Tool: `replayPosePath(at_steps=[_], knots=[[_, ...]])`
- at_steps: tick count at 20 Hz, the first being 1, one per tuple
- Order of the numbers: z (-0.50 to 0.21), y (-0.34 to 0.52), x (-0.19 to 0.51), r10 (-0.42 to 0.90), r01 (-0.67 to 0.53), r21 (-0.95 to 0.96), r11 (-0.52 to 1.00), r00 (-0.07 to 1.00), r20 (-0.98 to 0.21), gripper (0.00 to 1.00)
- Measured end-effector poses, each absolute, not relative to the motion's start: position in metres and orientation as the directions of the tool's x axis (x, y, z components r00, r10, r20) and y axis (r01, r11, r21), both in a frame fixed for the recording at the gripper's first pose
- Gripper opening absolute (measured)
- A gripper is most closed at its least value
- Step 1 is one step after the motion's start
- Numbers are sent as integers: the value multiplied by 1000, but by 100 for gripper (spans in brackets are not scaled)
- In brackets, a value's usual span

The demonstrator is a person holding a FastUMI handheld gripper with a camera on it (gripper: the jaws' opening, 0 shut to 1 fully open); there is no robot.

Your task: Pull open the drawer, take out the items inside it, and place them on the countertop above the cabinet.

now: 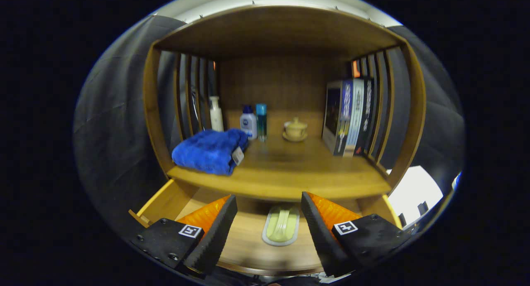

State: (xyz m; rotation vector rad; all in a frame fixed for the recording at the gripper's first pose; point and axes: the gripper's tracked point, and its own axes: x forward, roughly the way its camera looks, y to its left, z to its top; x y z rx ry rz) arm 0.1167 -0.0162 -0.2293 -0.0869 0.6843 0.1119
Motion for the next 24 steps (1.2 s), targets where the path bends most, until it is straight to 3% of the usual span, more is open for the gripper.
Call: replayPosePath(at_steps=[6,12,13,19,22,24], knots=[[-308,-20,121,22,-62,-16,998,557,-830,100],[-349,-29,139,-25,8,-24,1000,434,-900,84],[-351,-30,139,-29,18,-23,1000,418,-908,72],[-357,-48,141,-58,24,-53,998,376,-925,55],[-351,-54,135,-65,35,-56,998,389,-919,23],[-348,-51,132,-39,36,-27,999,403,-914,22]])
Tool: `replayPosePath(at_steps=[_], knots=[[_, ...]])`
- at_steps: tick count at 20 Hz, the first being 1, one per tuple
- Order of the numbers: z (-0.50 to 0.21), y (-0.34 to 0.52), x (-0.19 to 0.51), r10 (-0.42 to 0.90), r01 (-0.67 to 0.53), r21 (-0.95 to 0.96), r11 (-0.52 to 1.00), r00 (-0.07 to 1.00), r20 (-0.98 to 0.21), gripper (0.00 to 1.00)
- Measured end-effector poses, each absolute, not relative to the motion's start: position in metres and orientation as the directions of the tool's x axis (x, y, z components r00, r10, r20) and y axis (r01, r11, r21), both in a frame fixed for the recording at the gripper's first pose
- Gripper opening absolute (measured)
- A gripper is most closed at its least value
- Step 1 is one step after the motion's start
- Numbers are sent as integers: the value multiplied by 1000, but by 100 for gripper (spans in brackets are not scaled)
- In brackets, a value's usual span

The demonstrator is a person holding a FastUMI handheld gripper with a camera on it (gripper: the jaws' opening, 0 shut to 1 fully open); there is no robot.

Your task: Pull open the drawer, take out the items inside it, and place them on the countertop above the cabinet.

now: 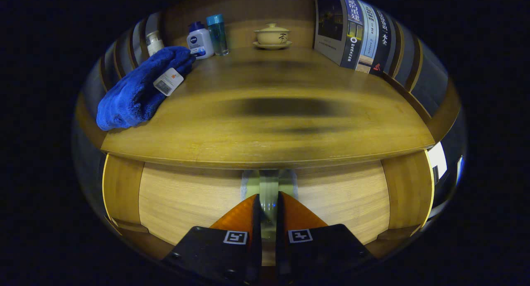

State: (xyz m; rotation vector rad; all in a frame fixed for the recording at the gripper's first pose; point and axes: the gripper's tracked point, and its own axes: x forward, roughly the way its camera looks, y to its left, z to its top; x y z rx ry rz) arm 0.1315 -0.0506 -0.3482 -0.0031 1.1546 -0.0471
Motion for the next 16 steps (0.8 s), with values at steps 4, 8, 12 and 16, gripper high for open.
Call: replayPosePath(at_steps=[4,8,12,16], knots=[[-328,-39,119,16,16,26,1000,442,-897,22],[-300,-32,103,41,-38,26,999,483,-875,22],[-268,-24,85,74,-99,25,995,531,-844,22],[-238,-12,72,108,-140,31,990,585,-804,22]])
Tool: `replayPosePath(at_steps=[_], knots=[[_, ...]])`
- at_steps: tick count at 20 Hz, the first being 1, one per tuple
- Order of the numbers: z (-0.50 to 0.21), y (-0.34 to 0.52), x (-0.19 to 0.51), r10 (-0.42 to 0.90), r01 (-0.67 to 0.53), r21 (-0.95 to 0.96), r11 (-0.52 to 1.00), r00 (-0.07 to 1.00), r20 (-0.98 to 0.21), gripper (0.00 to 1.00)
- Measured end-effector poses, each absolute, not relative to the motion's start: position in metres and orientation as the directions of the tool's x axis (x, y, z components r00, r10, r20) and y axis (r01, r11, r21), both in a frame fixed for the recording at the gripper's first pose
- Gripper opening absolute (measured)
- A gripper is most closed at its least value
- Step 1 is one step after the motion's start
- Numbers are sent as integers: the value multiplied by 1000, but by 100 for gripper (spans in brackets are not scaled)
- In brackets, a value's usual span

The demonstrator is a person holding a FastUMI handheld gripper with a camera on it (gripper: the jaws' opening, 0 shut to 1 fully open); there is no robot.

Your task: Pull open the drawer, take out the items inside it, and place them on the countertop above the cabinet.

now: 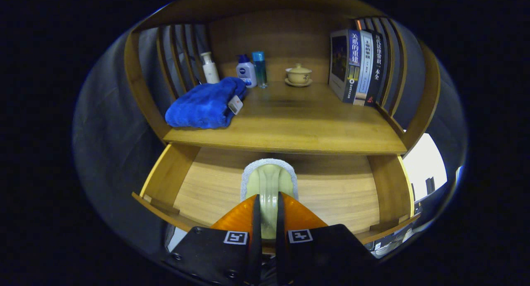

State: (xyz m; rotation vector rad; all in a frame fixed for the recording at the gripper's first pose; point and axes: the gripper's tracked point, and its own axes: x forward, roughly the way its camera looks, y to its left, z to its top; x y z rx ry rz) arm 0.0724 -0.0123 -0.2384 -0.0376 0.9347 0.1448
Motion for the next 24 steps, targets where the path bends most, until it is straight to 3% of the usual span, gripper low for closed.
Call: replayPosePath(at_steps=[6,12,24], knots=[[-186,3,92,145,-157,50,986,684,-715,22],[-149,15,167,129,-144,29,989,760,-637,22],[-229,-17,255,-2,18,12,1000,628,-778,22]])
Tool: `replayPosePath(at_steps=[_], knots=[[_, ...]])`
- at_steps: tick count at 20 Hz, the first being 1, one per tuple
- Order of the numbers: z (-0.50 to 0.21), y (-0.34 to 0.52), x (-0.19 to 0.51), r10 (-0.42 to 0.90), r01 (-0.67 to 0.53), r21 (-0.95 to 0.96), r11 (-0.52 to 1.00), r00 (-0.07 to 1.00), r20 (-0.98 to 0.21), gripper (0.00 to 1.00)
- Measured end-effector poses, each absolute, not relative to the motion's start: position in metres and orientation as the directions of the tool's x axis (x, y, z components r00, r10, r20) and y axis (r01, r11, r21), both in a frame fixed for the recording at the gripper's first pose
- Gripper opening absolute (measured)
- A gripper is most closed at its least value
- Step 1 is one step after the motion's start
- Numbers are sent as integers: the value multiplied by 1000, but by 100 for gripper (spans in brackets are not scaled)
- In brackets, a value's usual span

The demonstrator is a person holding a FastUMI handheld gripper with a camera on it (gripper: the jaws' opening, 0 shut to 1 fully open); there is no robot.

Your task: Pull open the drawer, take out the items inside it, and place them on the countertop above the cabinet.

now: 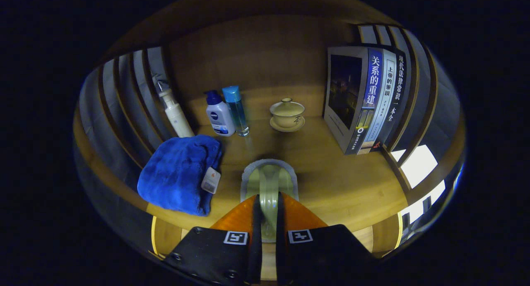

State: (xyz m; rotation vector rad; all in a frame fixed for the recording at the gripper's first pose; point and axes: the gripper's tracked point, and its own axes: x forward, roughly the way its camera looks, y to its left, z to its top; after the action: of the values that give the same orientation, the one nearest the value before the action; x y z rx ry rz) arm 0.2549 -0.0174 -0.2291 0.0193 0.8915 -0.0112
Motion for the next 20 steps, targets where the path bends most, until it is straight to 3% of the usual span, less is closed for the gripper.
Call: replayPosePath(at_steps=[6,10,19,20], knots=[[-239,-14,261,-6,5,-4,1000,635,-773,26],[-244,-15,262,-12,11,-6,1000,642,-766,38],[-241,-13,259,-16,19,-5,1000,647,-763,90],[-238,-11,258,-13,10,-9,1000,653,-758,92]])
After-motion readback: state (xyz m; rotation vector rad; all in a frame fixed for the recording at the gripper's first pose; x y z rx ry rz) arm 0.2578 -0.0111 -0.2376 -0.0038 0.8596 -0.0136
